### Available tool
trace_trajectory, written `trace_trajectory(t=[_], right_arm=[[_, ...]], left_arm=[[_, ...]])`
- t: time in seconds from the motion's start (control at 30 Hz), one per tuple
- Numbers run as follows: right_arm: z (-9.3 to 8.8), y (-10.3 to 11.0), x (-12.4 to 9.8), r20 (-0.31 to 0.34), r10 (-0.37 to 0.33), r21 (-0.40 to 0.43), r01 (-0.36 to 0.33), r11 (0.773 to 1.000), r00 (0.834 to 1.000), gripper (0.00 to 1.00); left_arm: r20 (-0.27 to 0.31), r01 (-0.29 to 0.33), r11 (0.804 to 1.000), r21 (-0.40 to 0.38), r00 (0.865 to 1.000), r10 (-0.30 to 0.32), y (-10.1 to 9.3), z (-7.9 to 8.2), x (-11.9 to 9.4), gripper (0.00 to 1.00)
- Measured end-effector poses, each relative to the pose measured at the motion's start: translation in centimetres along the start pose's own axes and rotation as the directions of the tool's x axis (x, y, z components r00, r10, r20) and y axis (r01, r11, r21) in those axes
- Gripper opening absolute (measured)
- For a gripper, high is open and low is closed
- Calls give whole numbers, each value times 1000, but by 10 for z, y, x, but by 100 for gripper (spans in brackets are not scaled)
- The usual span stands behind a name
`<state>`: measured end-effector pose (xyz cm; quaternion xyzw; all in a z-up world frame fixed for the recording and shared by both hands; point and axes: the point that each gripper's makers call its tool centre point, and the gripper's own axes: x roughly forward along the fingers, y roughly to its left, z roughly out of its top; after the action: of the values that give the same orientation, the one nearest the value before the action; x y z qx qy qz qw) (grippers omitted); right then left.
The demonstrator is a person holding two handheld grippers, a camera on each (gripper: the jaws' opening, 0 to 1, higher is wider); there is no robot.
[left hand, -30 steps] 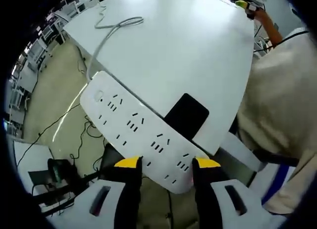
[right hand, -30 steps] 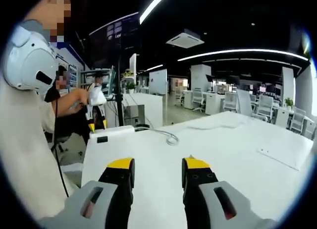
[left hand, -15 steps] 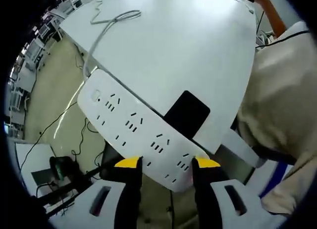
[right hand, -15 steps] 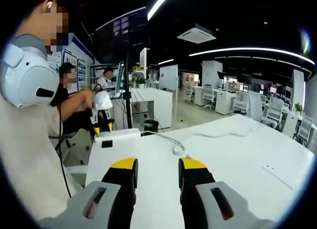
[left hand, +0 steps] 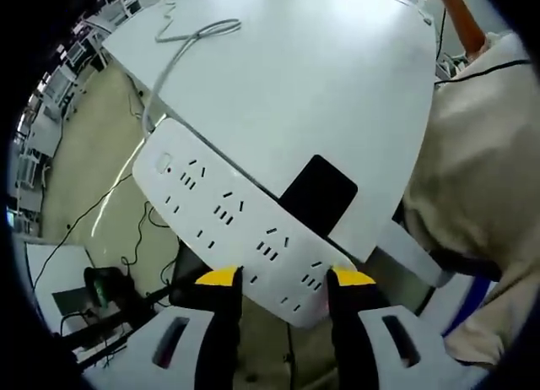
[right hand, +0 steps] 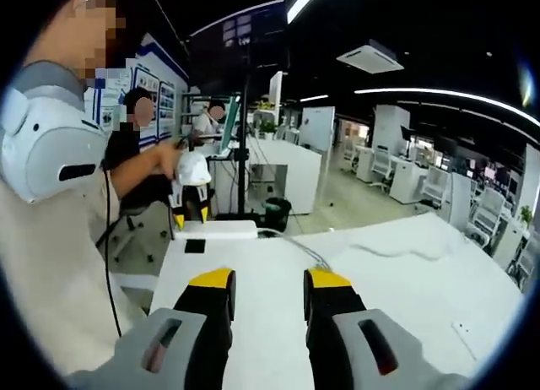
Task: Pick up the power strip scattered on the table, fix it on the side mounting bracket of the table, and press the switch
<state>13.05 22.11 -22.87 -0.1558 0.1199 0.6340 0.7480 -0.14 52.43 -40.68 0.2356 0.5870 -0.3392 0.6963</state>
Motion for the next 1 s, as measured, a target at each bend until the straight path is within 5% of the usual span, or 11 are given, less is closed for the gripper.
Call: trace_trajectory(t=[1.0], right_arm=[[37,5,71,-123,120,-156,-138,978,985,22]], left_arm=[[33,-1,1000,-2,999,1,0,1,1,44]])
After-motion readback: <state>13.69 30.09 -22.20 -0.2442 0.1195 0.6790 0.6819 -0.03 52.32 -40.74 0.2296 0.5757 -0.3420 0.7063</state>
